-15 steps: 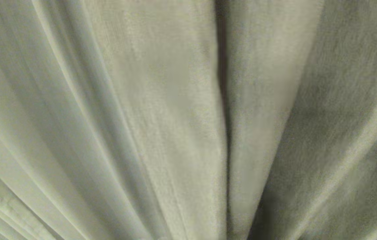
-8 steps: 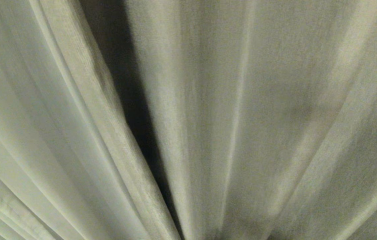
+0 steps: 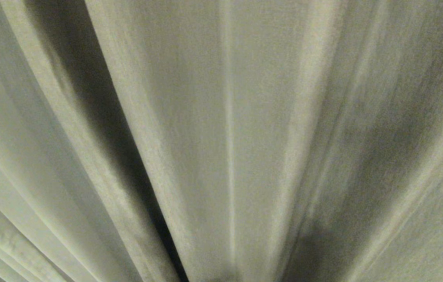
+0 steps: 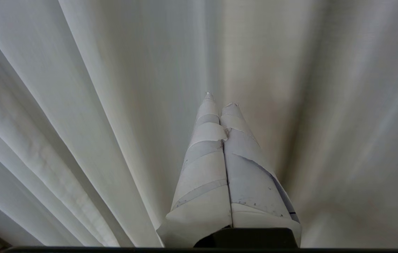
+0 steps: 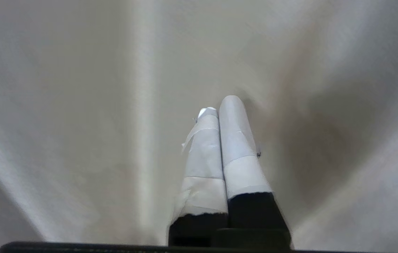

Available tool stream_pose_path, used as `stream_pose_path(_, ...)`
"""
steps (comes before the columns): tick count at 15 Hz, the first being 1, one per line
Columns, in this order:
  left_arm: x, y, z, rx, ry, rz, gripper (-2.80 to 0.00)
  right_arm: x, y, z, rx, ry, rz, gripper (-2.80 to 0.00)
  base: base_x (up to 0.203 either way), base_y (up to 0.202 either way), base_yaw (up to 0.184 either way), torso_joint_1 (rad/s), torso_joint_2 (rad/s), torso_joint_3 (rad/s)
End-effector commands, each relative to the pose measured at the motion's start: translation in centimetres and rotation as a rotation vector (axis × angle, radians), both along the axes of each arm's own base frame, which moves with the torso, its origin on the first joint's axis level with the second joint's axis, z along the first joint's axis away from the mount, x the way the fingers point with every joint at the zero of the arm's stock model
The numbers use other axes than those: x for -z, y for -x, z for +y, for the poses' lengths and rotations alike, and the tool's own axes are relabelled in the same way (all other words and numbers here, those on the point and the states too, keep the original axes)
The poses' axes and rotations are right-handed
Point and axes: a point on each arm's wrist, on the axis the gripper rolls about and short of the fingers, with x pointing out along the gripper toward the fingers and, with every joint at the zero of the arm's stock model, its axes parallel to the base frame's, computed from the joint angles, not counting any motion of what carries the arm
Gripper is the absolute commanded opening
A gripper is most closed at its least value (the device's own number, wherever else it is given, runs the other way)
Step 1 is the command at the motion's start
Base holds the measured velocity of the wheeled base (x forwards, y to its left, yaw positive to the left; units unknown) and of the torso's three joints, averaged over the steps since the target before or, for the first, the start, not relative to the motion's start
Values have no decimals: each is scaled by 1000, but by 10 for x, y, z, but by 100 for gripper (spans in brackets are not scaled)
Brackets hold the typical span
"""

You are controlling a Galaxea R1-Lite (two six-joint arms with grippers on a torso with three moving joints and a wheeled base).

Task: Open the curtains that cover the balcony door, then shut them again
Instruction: Close the outer curtains on both sides

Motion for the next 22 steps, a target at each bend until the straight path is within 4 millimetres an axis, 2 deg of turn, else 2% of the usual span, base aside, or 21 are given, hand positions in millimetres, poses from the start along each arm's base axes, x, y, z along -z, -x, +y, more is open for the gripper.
stream_pose_path(1,0,0,0,0,0,-1,-280,12,7,0,12,2,-10,-280,0,0,0,0,0,0)
stream_pose_path(3,0,0,0,0,0,-1,-280,23,12,0,14,2,-11,-280,0,0,0,0,0,0)
stream_pose_path(5,0,0,0,0,0,-1,-280,25,17,0,14,-4,-34,-280,0,0,0,0,0,0)
stream_pose_path(9,0,0,0,0,0,-1,-280,38,23,1,18,-49,31,-280,0,0,0,0,0,0)
stream_pose_path(16,0,0,0,-2,0,-1,-280,51,23,1,-6,-107,157,-280,0,0,0,0,0,0)
stream_pose_path(22,0,0,0,-2,0,-1,-280,56,27,2,-33,-121,181,-280,0,0,0,0,0,0)
